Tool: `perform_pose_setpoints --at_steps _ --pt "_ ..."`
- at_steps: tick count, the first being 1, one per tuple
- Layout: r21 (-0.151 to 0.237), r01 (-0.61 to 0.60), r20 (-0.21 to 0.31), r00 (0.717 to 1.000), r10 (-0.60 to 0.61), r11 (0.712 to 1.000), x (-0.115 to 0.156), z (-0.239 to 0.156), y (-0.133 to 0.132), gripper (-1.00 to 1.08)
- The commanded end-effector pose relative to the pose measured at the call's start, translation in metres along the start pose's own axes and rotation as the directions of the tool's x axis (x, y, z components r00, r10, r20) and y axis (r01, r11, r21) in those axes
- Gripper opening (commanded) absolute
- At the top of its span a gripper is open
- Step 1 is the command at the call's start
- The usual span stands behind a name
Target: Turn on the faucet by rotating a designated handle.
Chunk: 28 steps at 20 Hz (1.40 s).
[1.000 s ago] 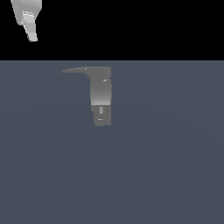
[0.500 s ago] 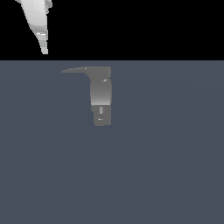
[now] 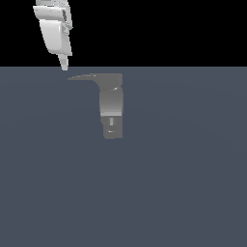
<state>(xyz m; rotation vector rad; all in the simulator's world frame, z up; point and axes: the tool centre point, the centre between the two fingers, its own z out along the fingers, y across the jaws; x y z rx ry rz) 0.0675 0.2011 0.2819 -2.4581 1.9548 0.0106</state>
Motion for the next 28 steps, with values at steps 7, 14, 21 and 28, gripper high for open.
perform_pose_setpoints --at_steps 7,14,21,28 --pt "0.003 -0.170 -0.006 0.985 0.170 0.985 0.027 0.022 -0.044 -1.00" --pt "0.005 -0.247 -0.006 0.969 0.247 0.969 0.043 0.031 -0.063 -1.00" --pt "0.005 -0.274 -0.005 0.962 0.274 0.962 0.049 0.033 -0.070 -1.00" --pt "0.005 -0.271 -0.005 0.963 0.271 0.963 0.048 0.033 -0.069 -1.00"
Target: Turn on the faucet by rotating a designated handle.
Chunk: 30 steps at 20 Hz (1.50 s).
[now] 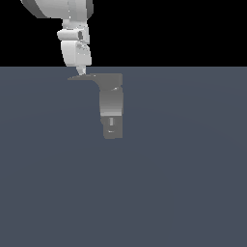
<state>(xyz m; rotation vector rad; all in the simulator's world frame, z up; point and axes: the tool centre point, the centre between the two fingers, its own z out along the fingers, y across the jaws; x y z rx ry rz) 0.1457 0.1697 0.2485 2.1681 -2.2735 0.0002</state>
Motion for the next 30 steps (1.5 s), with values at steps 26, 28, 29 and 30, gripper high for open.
perform_pose_setpoints --at_steps 26,28,29,30 --pt "0.000 0.000 0.000 1.000 0.000 1.000 -0.003 0.000 0.057 -1.00" --pt "0.000 0.000 0.000 1.000 0.000 1.000 -0.003 0.000 0.062 -1.00" --pt "0.000 0.000 0.000 1.000 0.000 1.000 -0.003 0.000 0.065 -1.00" --pt "0.000 0.000 0.000 1.000 0.000 1.000 -0.003 0.000 0.067 -1.00"
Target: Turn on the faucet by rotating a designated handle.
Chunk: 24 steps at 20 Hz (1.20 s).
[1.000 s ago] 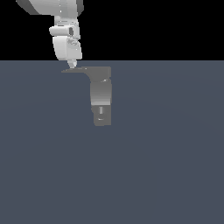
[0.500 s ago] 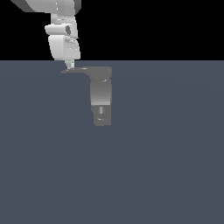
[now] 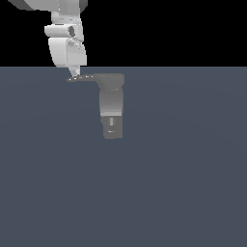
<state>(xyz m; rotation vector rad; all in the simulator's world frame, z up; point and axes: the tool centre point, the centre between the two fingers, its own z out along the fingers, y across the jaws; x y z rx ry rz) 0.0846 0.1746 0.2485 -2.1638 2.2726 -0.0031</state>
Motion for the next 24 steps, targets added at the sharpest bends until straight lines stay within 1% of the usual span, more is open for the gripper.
perform_pose_setpoints --at_steps 1,15,16,24 --pt "-0.004 0.002 -0.001 1.000 -0.002 1.000 -0.001 0.000 0.009 -1.00" --pt "-0.004 0.002 -0.001 1.000 -0.002 1.000 -0.003 0.000 0.045 -1.00" --pt "-0.001 -0.002 -0.001 1.000 0.002 1.000 0.000 0.000 0.040 -1.00" --pt "-0.001 -0.002 -0.001 1.000 0.002 1.000 0.014 0.000 0.057 -1.00"
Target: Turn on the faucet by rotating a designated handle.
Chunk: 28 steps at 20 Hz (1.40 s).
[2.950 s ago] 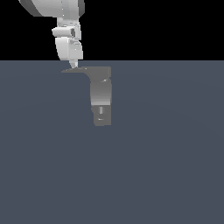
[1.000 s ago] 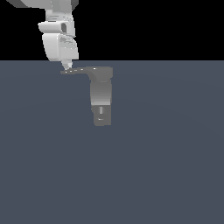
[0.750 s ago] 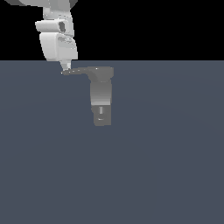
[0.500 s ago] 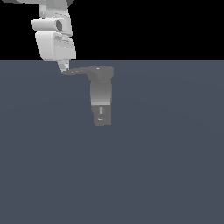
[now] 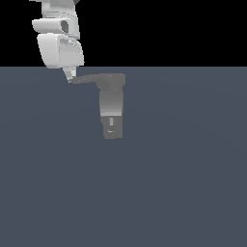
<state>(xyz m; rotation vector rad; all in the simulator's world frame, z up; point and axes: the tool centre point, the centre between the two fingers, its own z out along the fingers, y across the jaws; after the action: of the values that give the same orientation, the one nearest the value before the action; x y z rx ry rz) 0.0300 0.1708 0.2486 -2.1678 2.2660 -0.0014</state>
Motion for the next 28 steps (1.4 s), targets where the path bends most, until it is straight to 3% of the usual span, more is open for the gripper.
perform_pose_setpoints --at_steps 1,28 --pt "-0.002 -0.007 -0.003 1.000 0.006 1.000 0.009 0.000 0.005 -1.00" --pt "-0.004 -0.003 -0.004 1.000 0.003 1.000 0.060 0.000 0.068 -1.00"
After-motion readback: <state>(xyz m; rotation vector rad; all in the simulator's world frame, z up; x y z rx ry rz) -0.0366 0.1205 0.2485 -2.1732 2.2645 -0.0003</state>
